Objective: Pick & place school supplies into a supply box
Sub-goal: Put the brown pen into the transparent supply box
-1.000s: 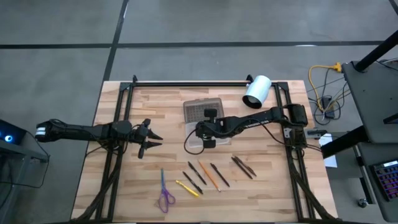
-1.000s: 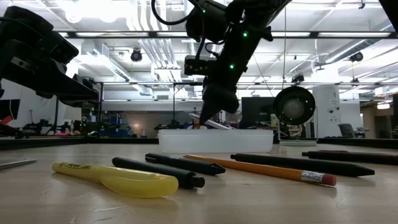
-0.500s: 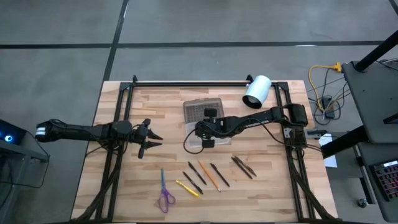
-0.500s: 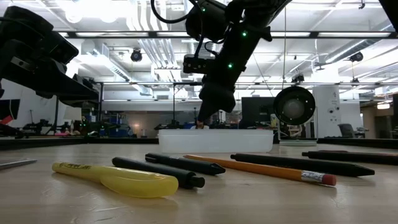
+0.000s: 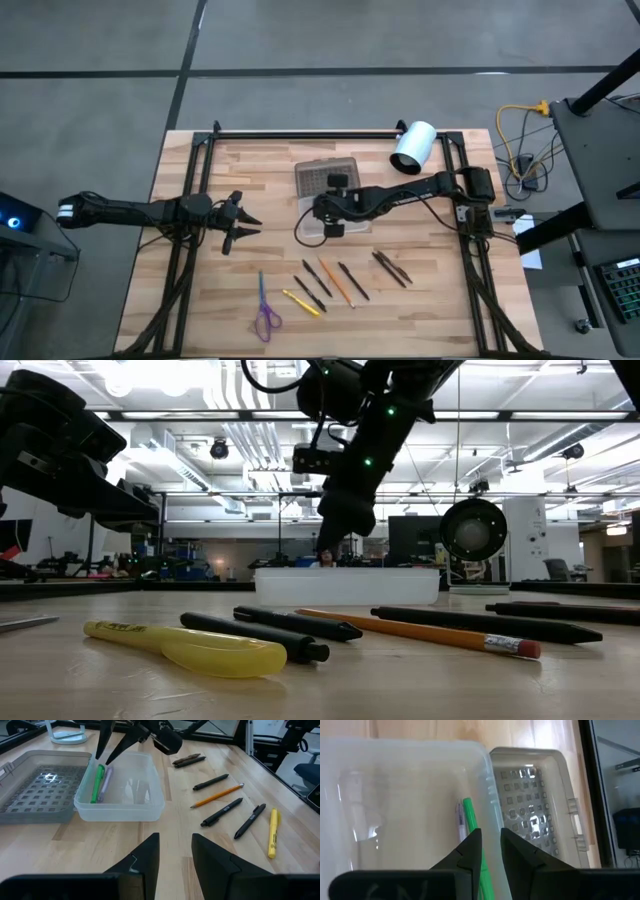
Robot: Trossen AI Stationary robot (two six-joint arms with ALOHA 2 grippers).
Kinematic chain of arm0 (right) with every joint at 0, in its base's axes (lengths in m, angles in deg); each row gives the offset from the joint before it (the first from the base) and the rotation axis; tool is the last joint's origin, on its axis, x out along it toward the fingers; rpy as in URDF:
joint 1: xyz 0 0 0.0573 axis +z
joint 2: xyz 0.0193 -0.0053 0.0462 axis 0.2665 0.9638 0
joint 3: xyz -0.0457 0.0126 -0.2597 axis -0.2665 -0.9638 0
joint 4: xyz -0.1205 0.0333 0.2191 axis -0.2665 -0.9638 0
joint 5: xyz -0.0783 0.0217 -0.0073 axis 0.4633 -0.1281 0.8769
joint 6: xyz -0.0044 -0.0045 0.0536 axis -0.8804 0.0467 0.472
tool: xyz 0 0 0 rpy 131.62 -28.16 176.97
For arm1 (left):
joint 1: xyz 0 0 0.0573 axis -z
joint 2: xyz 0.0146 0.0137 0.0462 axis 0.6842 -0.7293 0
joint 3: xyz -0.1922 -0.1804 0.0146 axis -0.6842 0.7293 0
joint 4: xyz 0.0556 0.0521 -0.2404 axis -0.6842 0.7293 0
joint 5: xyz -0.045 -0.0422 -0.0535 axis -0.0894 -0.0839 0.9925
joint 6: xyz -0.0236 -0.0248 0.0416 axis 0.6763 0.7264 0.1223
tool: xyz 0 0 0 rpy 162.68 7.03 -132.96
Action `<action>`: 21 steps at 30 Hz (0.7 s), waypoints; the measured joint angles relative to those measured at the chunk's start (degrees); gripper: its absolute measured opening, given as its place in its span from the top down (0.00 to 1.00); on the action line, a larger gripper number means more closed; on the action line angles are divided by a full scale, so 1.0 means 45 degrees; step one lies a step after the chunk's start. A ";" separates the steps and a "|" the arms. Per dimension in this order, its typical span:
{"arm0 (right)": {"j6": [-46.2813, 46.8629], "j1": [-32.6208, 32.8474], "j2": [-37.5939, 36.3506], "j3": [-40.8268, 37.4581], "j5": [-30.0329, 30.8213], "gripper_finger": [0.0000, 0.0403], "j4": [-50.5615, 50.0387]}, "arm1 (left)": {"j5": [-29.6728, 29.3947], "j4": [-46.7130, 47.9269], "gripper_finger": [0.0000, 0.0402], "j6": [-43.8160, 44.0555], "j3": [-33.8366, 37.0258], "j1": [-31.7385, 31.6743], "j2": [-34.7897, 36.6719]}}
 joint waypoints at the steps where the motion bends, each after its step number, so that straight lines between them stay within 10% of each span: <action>1: 0.0003 0.0012 0.0000 0.0065 0.0000 0.85 0.0002 | -0.0001 0.0000 0.75 0.0003 0.0000 -0.0001 0.0000; 21: 0.1526 0.0769 0.0000 0.1636 0.0029 0.86 -0.2440 | 0.0000 0.0000 0.75 0.0000 0.0000 -0.0004 0.0000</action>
